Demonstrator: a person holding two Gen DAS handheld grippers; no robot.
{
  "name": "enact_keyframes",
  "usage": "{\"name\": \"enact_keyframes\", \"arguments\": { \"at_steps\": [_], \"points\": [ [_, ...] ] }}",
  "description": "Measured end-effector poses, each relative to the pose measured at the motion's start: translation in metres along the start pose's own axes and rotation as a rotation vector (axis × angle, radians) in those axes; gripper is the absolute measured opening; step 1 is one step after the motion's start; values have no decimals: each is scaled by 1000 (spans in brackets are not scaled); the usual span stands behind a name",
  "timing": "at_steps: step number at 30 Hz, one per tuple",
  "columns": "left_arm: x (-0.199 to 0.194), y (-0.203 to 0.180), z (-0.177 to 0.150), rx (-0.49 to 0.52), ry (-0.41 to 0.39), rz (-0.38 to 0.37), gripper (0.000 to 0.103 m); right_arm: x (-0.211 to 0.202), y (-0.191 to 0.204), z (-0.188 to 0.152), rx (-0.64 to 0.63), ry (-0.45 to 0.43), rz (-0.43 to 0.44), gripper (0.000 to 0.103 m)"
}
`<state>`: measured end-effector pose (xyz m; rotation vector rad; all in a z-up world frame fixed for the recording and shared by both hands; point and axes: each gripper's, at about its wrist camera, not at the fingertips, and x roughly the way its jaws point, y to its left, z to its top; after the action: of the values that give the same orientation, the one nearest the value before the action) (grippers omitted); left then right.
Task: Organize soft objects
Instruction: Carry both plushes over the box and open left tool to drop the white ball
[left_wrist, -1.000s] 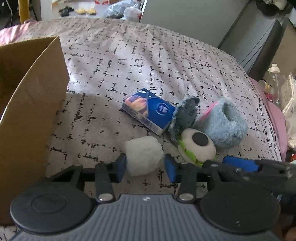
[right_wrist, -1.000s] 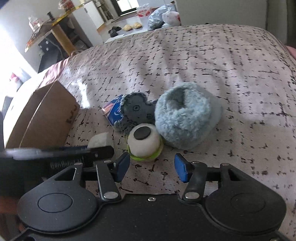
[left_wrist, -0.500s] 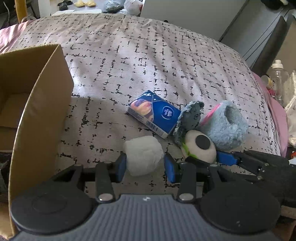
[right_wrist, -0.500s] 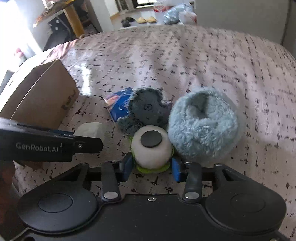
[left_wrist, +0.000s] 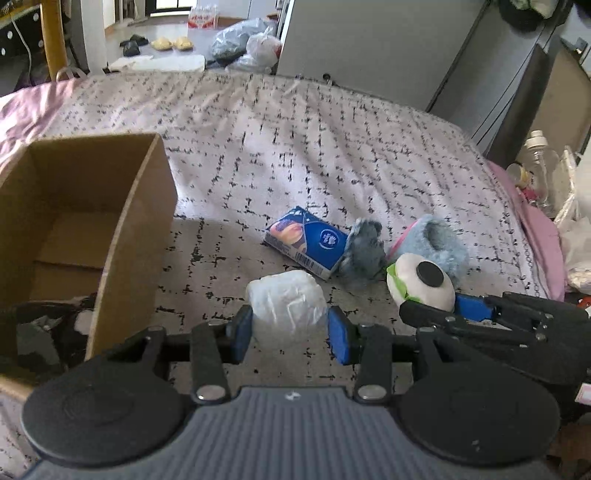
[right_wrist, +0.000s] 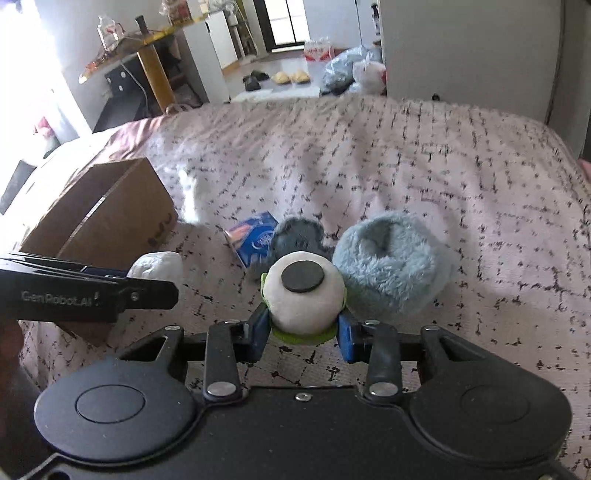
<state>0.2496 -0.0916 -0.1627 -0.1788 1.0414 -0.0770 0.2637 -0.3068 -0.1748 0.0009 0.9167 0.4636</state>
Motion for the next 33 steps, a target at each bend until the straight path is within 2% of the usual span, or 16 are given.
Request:
{"name": "enact_keyframes", "arguments": {
  "at_steps": [13, 18, 25, 33],
  "points": [
    [-72, 9, -8, 6, -117, 4, 43, -51, 21, 8, -14, -153, -3, 37],
    [-98, 19, -6, 1, -148, 14, 43, -60, 26, 15, 36, -177, 69, 37],
    [-124, 38, 0, -6, -189, 24, 43, -69, 50, 21, 3, -216, 75, 37],
    [-136, 68, 7, -32, -214, 40, 43, -72, 75, 30, -17, -242, 77, 37]
  ]
}}
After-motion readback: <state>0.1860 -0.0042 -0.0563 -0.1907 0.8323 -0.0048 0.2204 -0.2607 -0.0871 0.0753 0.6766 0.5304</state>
